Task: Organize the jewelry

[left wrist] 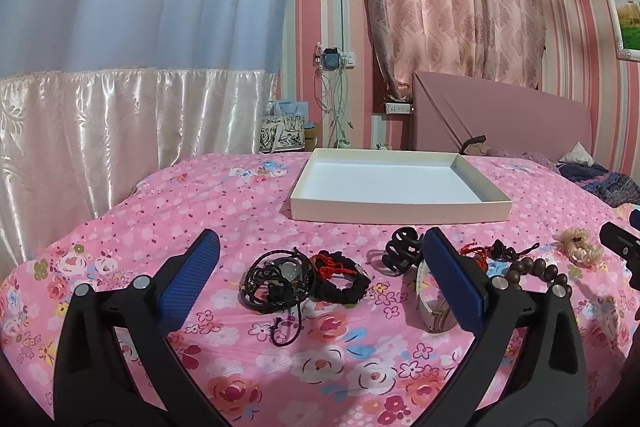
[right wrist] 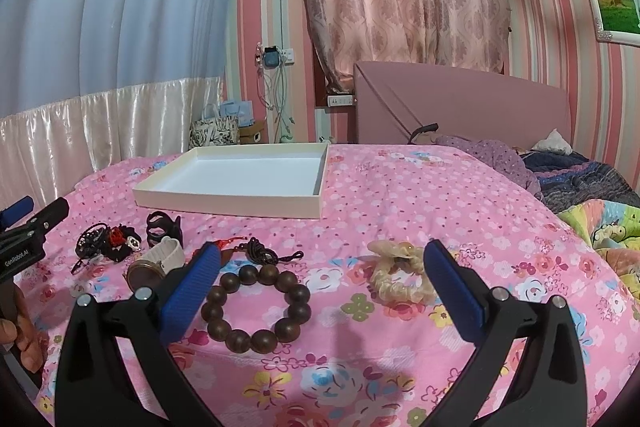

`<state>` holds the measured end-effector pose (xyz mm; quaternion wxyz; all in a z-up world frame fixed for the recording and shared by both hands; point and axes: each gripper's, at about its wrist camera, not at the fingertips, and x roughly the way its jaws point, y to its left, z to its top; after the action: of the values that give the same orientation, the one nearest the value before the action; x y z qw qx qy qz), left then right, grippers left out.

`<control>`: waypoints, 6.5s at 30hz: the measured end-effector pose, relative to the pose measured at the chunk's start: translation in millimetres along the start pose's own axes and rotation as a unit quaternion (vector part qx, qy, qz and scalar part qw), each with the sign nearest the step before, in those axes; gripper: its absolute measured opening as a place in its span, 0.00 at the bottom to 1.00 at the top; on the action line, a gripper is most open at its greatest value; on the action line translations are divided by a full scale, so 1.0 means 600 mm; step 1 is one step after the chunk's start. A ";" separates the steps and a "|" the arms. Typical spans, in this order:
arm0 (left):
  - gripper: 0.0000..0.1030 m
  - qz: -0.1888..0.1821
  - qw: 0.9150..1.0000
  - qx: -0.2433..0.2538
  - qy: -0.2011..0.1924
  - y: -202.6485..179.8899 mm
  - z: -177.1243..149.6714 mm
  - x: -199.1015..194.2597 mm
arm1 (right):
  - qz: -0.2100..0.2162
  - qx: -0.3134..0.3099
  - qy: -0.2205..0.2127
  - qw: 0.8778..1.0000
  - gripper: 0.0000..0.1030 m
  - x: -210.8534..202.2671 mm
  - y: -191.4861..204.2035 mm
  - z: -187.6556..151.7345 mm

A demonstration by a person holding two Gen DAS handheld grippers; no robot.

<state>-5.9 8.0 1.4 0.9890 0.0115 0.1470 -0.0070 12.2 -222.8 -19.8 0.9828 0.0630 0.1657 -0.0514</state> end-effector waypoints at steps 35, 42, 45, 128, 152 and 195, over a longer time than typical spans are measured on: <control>0.97 -0.001 1.000 0.002 -0.003 -0.010 0.002 0.000 | -0.003 -0.003 0.005 1.000 0.98 0.003 0.001 0.000; 0.97 -0.001 1.000 0.002 -0.002 -0.014 0.004 0.004 | -0.003 -0.002 0.005 1.000 0.98 0.003 0.000 0.000; 0.97 -0.001 1.000 0.002 -0.002 -0.011 0.002 -0.001 | -0.003 -0.002 0.005 1.000 0.98 0.002 0.000 0.000; 0.29 -0.106 0.954 -0.033 0.278 0.160 -0.030 0.214 | 0.125 -0.021 0.242 0.962 0.49 0.179 0.237 -0.032; 0.09 -0.115 0.978 -0.006 0.177 0.156 0.087 0.153 | 0.131 0.000 0.134 0.982 0.49 0.129 0.164 0.086; 0.10 -0.055 0.981 0.019 0.187 -0.085 0.087 0.434 | 0.107 -0.021 0.158 0.981 0.49 0.413 0.084 0.132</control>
<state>257.6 -47.2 -25.7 0.9419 0.0227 0.3294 -0.0620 276.6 -203.9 -22.5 0.9452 0.0672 0.3120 0.0686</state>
